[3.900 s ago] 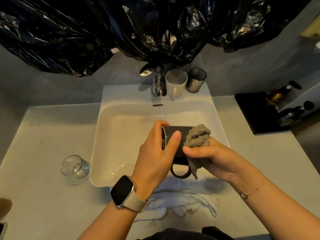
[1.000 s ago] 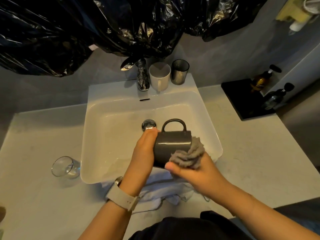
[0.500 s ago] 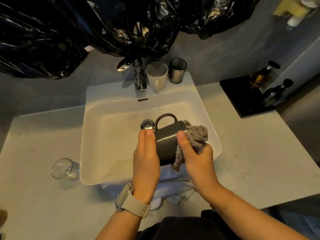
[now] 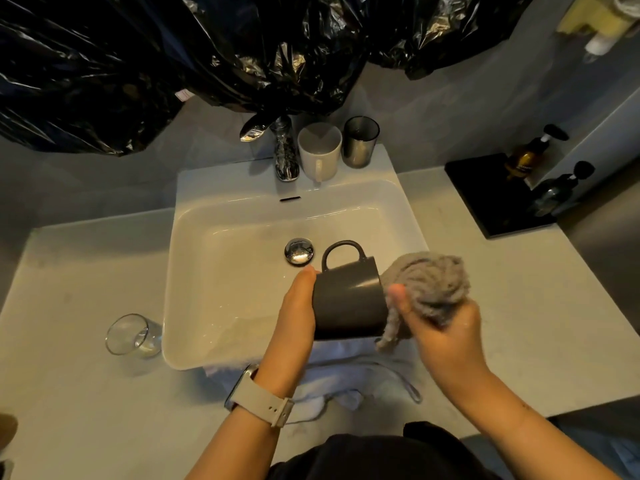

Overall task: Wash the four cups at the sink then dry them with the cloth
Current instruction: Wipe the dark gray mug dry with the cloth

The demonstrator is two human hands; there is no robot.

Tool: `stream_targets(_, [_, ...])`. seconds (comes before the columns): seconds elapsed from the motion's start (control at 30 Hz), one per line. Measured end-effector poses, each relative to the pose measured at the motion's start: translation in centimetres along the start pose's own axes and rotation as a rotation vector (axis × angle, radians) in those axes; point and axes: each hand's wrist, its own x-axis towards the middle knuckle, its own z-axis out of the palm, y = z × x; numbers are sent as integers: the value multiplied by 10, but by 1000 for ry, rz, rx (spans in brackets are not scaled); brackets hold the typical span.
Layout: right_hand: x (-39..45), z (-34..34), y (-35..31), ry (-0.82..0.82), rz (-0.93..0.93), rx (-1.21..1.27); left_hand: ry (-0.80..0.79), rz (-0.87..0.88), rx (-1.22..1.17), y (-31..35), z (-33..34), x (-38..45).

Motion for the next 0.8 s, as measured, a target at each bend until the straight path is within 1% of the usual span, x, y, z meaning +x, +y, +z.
stream_targets(0.07, [14,-8,-9,55,73,52,-37,71,118,0,-5,4])
stream_targets(0.1, [23,-12,-12,3,129,41,-78,123,188,0,-8,5])
stream_targets(0.13, [32,-16,-11,-112,202,34,-122,168,262,1,-11,7])
stream_targets(0.17, [39,-20,-10,-268,285,78,-162,197,333,2,-14,8])
stream_targets(0.2, [44,-25,-7,-414,379,164,-196,221,395,3,-17,8])
stream_targets(0.23, [49,-29,-6,-522,475,298,-214,235,438,6,-20,9])
stream_targets(0.3, [58,-39,-1,-621,614,533,-203,210,468,11,-26,10])
stream_targets(0.33, [62,-43,2,-669,635,547,-195,182,473,14,-28,11])
stream_targets(0.37, [64,-44,2,-745,614,472,-202,154,476,18,-30,11])
stream_targets(0.4, [66,-44,2,-823,558,335,-226,131,490,20,-31,12])
stream_targets(0.43, [67,-41,2,-851,502,194,-259,115,514,23,-32,11])
stream_targets(0.47, [69,-37,0,-844,475,101,-292,105,535,24,-32,11])
stream_targets(0.53, [72,-30,-2,-815,455,23,-342,79,547,26,-32,11])
stream_targets(0.63, [74,-26,1,-787,446,6,-358,24,542,26,-33,12])
stream_targets(0.8, [66,-16,13,-731,527,30,-292,-36,498,30,-29,10])
